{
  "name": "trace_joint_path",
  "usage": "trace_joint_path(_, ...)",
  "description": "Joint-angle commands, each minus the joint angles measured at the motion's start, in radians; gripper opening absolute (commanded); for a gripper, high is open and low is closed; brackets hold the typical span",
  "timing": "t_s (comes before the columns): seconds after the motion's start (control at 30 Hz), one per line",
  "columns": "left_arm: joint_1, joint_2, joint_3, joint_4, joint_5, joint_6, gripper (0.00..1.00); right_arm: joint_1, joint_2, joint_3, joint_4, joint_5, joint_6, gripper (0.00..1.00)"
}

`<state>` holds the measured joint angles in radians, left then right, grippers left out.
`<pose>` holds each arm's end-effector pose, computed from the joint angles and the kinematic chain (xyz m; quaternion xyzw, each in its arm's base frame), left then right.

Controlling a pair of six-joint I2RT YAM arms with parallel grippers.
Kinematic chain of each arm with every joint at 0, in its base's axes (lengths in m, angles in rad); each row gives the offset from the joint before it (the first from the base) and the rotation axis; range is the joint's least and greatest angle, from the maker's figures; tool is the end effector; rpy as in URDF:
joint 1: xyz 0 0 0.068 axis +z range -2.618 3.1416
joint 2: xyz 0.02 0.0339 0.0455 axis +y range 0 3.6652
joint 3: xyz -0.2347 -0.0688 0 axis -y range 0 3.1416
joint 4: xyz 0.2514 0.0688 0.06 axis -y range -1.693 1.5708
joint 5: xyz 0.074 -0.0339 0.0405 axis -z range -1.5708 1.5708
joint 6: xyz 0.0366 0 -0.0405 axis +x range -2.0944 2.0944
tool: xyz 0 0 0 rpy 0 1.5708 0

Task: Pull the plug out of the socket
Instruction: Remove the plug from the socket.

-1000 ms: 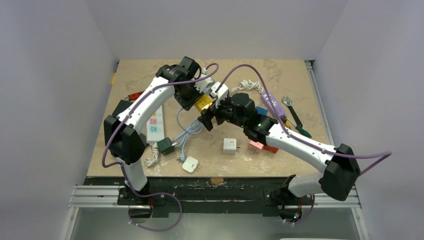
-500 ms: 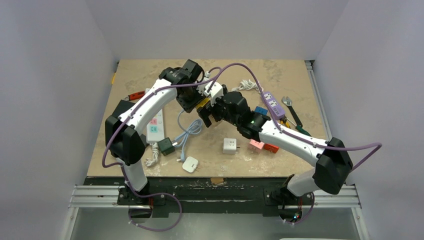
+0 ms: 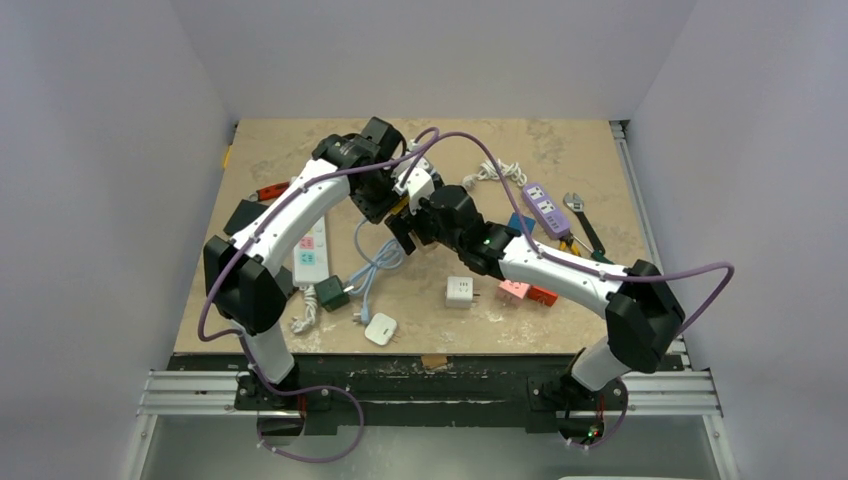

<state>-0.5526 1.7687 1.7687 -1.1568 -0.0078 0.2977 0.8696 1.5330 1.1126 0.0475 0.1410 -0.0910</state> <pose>0.3083 -0.1898 0.3024 0.4029 0.8919 -0.0223 0.2043 0.2412 0.2777 0.2600 -0.3454 0.7490 0.1596 0.5424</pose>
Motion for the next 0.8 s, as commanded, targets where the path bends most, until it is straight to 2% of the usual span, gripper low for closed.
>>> trace_joint_path(0.0, -0.015, -0.075, 0.007, 0.035, 0.012, -0.021, 0.0, 0.007, 0.029, 0.062, 0.078, 0.025, 0.007, 0.87)
trace_joint_path(0.17, -0.021, -0.075, -0.001, 0.037, 0.011, -0.025, 0.0, 0.011, 0.046, 0.059, 0.118, 0.035, 0.019, 0.77)
trace_joint_path(0.27, -0.023, -0.074, -0.002, 0.037, 0.012, -0.027, 0.0, 0.013, 0.052, 0.054, 0.128, 0.039, 0.024, 0.67)
trace_joint_path(0.37, -0.025, -0.074, -0.004, 0.038, 0.011, -0.027, 0.0, 0.014, 0.05, 0.039, 0.143, 0.042, 0.032, 0.47)
trace_joint_path(0.43, -0.025, -0.074, -0.007, 0.04, 0.011, -0.027, 0.0, 0.016, 0.048, 0.033, 0.141, 0.043, 0.034, 0.29)
trace_joint_path(0.5, -0.026, -0.074, -0.011, 0.043, -0.008, -0.026, 0.0, 0.018, 0.042, 0.022, 0.138, 0.043, 0.036, 0.06)
trace_joint_path(0.53, -0.026, -0.074, -0.014, 0.047, -0.021, -0.025, 0.0, 0.018, 0.037, 0.014, 0.136, 0.051, 0.039, 0.0)
trace_joint_path(0.77, -0.025, -0.051, -0.009, 0.086, -0.152, -0.018, 0.0, 0.027, -0.021, -0.065, 0.131, 0.068, 0.083, 0.0)
